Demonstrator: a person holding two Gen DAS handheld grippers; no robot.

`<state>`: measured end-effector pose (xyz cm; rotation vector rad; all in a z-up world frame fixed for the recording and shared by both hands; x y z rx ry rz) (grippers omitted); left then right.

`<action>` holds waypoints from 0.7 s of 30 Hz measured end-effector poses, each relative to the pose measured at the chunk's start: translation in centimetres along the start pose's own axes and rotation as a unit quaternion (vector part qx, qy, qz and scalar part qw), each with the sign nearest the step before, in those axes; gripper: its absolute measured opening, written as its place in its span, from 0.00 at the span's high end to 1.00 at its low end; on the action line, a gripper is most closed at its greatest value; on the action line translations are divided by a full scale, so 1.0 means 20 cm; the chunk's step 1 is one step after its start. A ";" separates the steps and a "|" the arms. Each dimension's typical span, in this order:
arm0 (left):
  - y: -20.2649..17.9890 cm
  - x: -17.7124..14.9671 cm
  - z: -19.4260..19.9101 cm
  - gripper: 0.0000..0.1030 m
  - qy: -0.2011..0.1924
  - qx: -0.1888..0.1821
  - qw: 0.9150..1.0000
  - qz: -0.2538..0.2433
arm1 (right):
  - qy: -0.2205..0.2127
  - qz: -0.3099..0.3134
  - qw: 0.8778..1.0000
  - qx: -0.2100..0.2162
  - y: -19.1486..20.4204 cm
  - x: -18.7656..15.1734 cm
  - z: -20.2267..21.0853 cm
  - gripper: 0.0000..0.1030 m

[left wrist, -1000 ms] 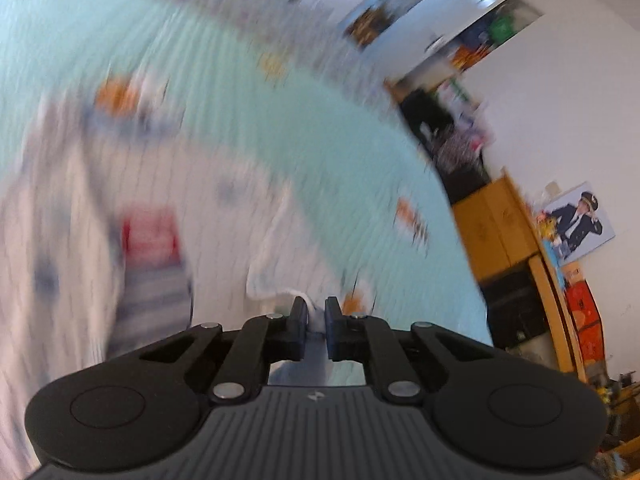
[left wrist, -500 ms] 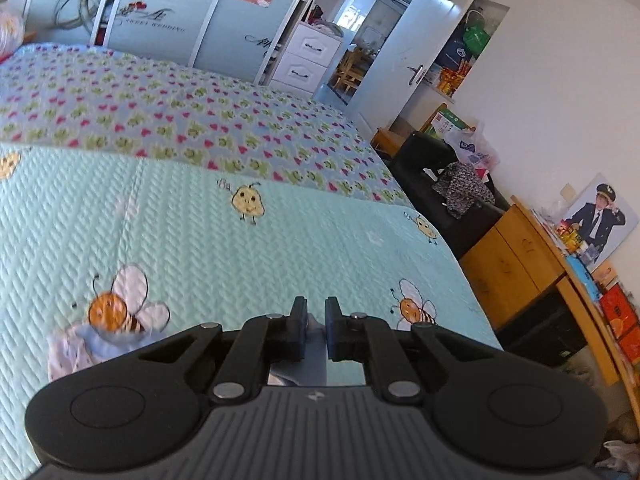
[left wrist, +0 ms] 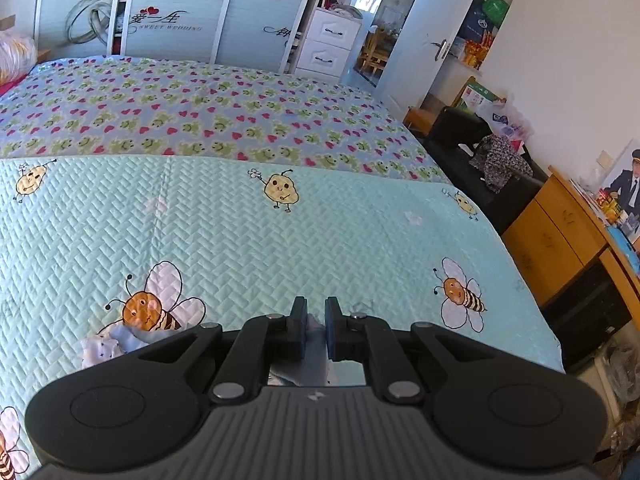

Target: Fold clothes

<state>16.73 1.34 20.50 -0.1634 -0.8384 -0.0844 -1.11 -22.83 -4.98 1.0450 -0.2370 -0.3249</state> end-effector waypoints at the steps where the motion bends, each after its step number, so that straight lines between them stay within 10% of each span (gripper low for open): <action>1: 0.00 0.00 0.00 0.92 0.000 -0.001 1.000 -0.001 | 0.004 -0.006 1.000 -0.002 -0.01 0.00 0.00 0.62; 10: 0.00 0.03 -0.02 0.92 0.005 -0.001 1.000 0.002 | 0.026 0.003 0.999 -0.037 0.02 -0.03 -0.06 0.66; 13: -0.01 0.06 -0.03 0.92 0.003 0.000 1.000 0.003 | 0.025 0.006 0.999 -0.038 0.01 -0.03 -0.09 0.97; 21: 0.01 0.22 0.03 0.92 -0.022 0.010 1.000 0.002 | -0.005 0.035 0.998 -0.043 0.04 -0.05 -0.05 0.97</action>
Point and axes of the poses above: each gripper's, at about its wrist camera, not at the fingertips, and z roughly against the way its jaws point, y to its left, x to its top, the point moved 9 cm from there along -z, roughly the way its jaws point, and after that the axes turned 15 degrees about -z, right-handed, at the moved point
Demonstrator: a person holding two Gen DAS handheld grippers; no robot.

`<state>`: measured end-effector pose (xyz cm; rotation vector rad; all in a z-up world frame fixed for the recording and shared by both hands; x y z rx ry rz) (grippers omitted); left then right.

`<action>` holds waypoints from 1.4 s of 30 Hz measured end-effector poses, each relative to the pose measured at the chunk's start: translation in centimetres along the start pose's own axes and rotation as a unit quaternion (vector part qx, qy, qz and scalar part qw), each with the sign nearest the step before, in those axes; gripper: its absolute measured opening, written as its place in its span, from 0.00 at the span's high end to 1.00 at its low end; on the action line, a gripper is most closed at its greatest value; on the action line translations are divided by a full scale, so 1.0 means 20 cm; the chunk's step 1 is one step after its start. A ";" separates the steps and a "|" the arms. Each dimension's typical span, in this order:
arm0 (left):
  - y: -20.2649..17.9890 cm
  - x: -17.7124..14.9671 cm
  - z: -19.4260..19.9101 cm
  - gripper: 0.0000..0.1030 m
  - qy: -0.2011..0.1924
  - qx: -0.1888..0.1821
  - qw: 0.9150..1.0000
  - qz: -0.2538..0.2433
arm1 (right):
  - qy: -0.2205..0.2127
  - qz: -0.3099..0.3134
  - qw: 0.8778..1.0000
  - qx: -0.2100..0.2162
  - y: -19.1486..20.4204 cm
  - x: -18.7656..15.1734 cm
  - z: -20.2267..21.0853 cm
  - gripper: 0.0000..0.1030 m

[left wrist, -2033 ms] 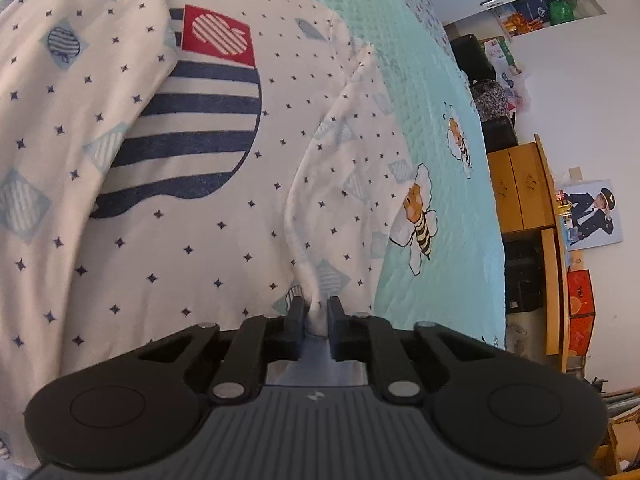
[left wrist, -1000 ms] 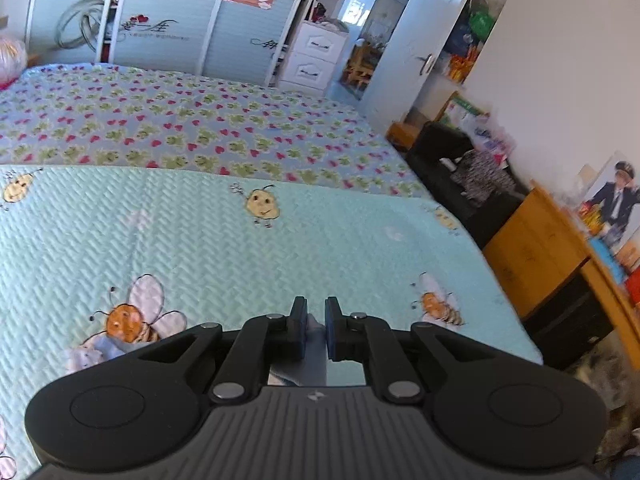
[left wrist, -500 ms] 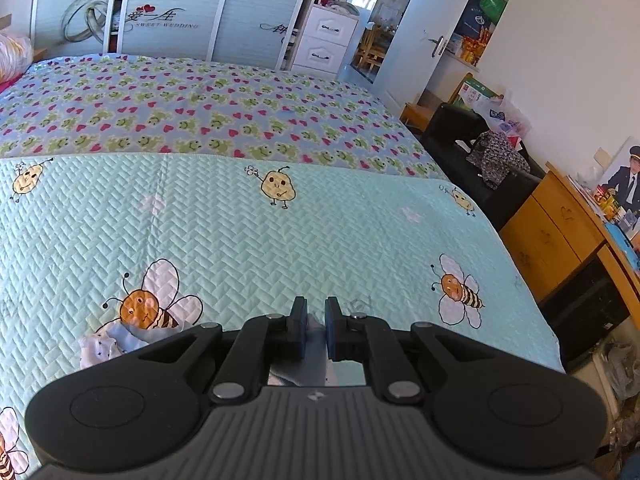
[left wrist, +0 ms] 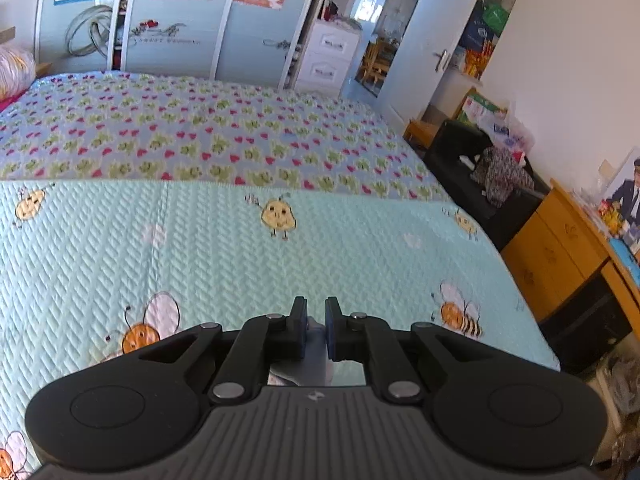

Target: Fold clothes

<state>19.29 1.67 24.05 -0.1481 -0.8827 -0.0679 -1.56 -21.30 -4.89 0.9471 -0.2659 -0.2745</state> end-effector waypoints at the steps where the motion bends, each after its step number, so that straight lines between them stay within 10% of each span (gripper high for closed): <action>1: 0.01 0.02 0.02 0.92 -0.005 0.000 1.000 0.003 | -0.003 0.012 1.000 -0.004 0.02 0.00 0.01 0.97; 14: 0.37 0.09 0.30 0.91 -0.046 0.036 0.998 0.038 | 0.012 0.149 0.988 -0.028 0.32 -0.15 -0.02 0.97; 26: 0.94 -0.20 0.44 0.91 -0.047 0.076 0.988 0.127 | 0.087 0.242 0.965 -0.046 0.55 -0.38 -0.23 0.96; 42: 1.04 -0.42 0.57 0.91 -0.054 0.014 0.982 0.181 | 0.104 0.268 0.954 -0.085 0.52 -0.40 -0.25 0.96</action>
Point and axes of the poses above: each gripper's, at about its wrist camera, not at the fingertips, and z roughly against the way its jaws point, y to its left, x to its top, the point moved 9 cm from there along -z, roughly the way its jaws point, and after that the axes turned 15 degrees about -z, right-handed, at the moved point
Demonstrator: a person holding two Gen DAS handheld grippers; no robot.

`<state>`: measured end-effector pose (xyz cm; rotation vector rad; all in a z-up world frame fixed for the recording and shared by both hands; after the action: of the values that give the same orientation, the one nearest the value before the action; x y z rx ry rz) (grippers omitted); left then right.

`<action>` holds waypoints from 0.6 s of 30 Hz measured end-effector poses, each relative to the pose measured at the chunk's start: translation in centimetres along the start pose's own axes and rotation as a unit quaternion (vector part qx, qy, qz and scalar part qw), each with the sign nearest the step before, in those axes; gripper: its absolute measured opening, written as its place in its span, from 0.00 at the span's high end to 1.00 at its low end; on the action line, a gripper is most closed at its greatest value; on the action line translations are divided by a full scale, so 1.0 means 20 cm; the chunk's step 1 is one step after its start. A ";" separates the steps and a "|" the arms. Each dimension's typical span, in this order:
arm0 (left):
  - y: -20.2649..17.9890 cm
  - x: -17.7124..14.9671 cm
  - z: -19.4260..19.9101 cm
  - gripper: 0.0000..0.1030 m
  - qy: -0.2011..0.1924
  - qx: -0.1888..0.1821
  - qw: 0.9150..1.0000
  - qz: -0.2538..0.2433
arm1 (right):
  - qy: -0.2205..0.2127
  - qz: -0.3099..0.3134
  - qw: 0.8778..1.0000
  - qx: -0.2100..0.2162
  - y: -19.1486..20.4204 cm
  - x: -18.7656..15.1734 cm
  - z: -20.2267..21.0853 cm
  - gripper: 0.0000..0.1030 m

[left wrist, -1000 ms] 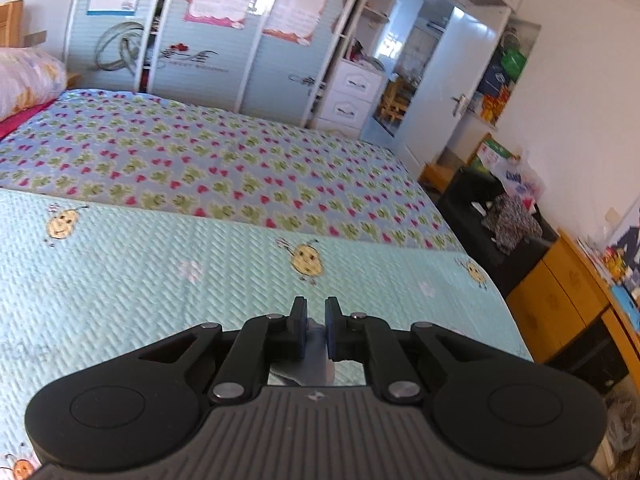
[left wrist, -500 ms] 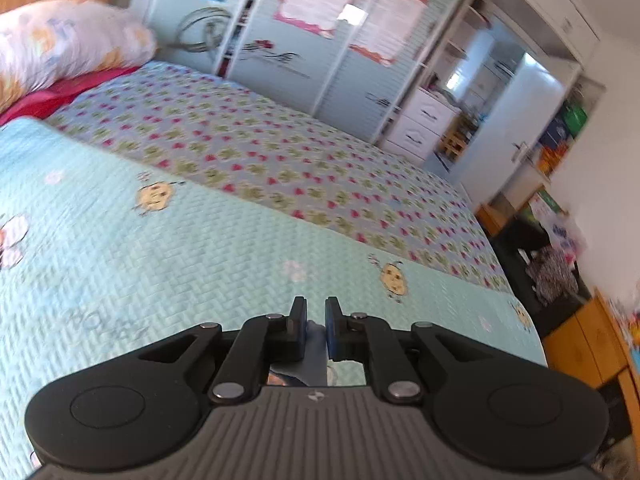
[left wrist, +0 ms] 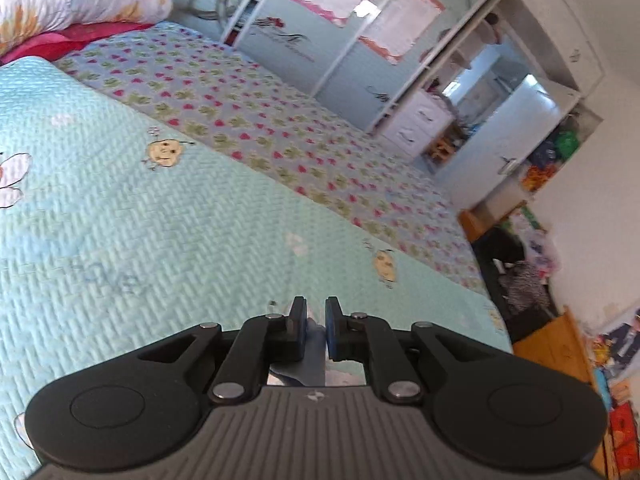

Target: Fold clothes

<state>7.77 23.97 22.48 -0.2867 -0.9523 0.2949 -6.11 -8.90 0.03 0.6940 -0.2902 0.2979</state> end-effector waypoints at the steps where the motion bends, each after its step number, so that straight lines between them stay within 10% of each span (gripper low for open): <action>1: -0.03 0.01 0.03 0.91 -0.005 -0.005 1.000 -0.002 | 0.000 0.000 1.000 -0.002 -0.01 0.00 0.00 0.96; 8: -0.13 0.07 0.16 0.91 -0.037 -0.032 0.999 0.003 | -0.003 -0.012 1.000 -0.007 -0.10 -0.01 0.06 0.96; 18: 0.07 -0.18 -0.01 0.91 0.020 0.030 0.999 -0.007 | -0.001 -0.009 1.000 -0.002 -0.07 -0.02 0.02 0.96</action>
<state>5.84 24.02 19.18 -0.2311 -0.9038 0.3036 -6.02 -10.30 -0.61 0.6920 -0.2856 0.2800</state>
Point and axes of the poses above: each gripper's, at about its wrist camera, not at the fingertips, and z roughly against the way its jaws point, y to its left, x to its top, the point moved 9 cm from there along -z, roughly the way its jaws point, and after that the axes turned 15 degrees about -z, right-handed, at the moved point
